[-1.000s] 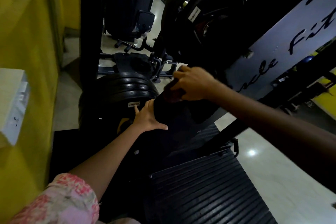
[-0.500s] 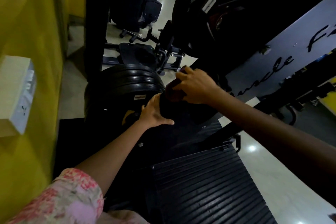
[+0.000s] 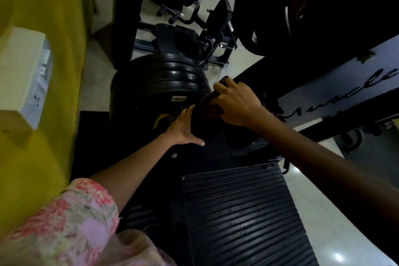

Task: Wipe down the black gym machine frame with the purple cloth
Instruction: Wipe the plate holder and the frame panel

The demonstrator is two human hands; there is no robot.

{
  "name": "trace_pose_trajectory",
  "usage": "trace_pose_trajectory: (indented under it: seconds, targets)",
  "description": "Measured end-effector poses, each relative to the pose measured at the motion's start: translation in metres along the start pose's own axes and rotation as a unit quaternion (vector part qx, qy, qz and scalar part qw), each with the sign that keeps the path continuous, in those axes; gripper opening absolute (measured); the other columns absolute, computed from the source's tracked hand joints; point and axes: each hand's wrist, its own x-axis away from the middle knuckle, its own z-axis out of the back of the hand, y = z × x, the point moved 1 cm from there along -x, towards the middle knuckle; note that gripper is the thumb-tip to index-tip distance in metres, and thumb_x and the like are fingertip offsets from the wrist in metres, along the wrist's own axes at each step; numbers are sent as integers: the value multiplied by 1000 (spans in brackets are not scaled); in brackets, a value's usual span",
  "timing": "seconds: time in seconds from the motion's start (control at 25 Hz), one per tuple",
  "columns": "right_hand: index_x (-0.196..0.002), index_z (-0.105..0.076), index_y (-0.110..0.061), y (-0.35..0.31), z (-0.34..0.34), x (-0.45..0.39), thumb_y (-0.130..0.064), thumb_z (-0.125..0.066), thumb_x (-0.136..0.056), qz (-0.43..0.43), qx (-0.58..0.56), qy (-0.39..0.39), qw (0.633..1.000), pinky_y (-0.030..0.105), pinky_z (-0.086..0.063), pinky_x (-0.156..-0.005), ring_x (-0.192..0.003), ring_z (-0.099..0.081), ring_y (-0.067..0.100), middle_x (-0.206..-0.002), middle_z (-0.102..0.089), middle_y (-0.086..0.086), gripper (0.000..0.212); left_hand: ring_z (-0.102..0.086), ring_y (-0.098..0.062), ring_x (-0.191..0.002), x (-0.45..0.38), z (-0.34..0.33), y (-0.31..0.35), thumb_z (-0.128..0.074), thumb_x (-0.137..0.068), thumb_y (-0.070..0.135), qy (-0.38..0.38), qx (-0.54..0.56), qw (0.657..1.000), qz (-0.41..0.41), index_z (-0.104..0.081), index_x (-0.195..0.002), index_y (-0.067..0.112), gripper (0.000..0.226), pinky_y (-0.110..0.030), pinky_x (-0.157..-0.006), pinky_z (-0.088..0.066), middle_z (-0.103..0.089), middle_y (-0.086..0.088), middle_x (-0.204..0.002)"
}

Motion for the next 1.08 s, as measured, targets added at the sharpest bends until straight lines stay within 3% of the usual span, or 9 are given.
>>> trace_pose_trajectory:
  seconds: [0.12, 0.32, 0.52, 0.72, 0.88, 0.96, 1.08]
  targets:
    - [-130, -53, -37, 14, 6, -4, -36, -57, -89, 23, -45, -40, 998, 30, -44, -76, -123, -37, 23, -131, -43, -4, 41, -8, -22, -146, 1, 0, -4, -88, -56, 46, 8, 9, 1000, -5, 4, -152, 20, 135, -48, -117, -21, -5, -5, -159]
    - [-119, -62, -22, -1, 0, -3, -26, -55, -87, -104, 1, 23, 994, 33, -34, -72, -118, -40, 31, -127, -45, 4, 33, -13, -22, -146, -2, -3, -10, -87, -55, 48, 44, 6, 999, -5, -6, -152, 16, 131, -44, -118, -18, -13, -4, -158]
    - [-127, -57, -31, -30, -15, -4, -33, -54, -90, 20, -28, -20, 999, 32, -34, -76, -120, -38, 29, -135, -40, 0, 37, -12, -24, -145, -4, -9, -13, -86, -56, 48, 37, -12, 999, 5, -2, -152, 17, 132, -53, -115, -20, -8, -5, -159]
    - [-124, -60, -25, 2, 0, 4, -27, -53, -90, -90, 6, 5, 996, 31, -30, -74, -120, -37, 30, -129, -44, 2, 34, -8, -26, -146, 1, -8, -19, -89, -55, 43, 11, 15, 1000, 6, 5, -152, 23, 136, -52, -116, -19, 0, -1, -159]
    - [-121, -61, -24, -41, -21, -17, -28, -49, -90, -5, 5, 7, 1000, 31, -29, -72, -119, -38, 32, -131, -41, 3, 33, 1, -26, -147, -1, -21, -56, -88, -52, 50, -28, -9, 998, 49, 14, -150, 27, 143, -46, -118, -17, 9, 0, -159]
    - [-123, -60, -27, -56, -35, -22, -32, -49, -90, 52, -6, 3, 999, 31, -29, -73, -119, -38, 30, -130, -41, 1, 34, -2, -25, -147, -1, -27, -67, -89, -53, 46, -7, 2, 998, 66, 8, -151, 27, 139, -44, -117, -21, 6, 0, -159]
    - [-125, -59, -28, -45, -38, -21, -31, -52, -90, 5, -11, 32, 999, 33, -33, -77, -122, -37, 30, -132, -41, 1, 36, -8, -24, -146, -3, -29, -68, -89, -57, 39, 33, 7, 999, 38, -1, -152, 21, 131, -39, -116, -21, -4, -1, -159]
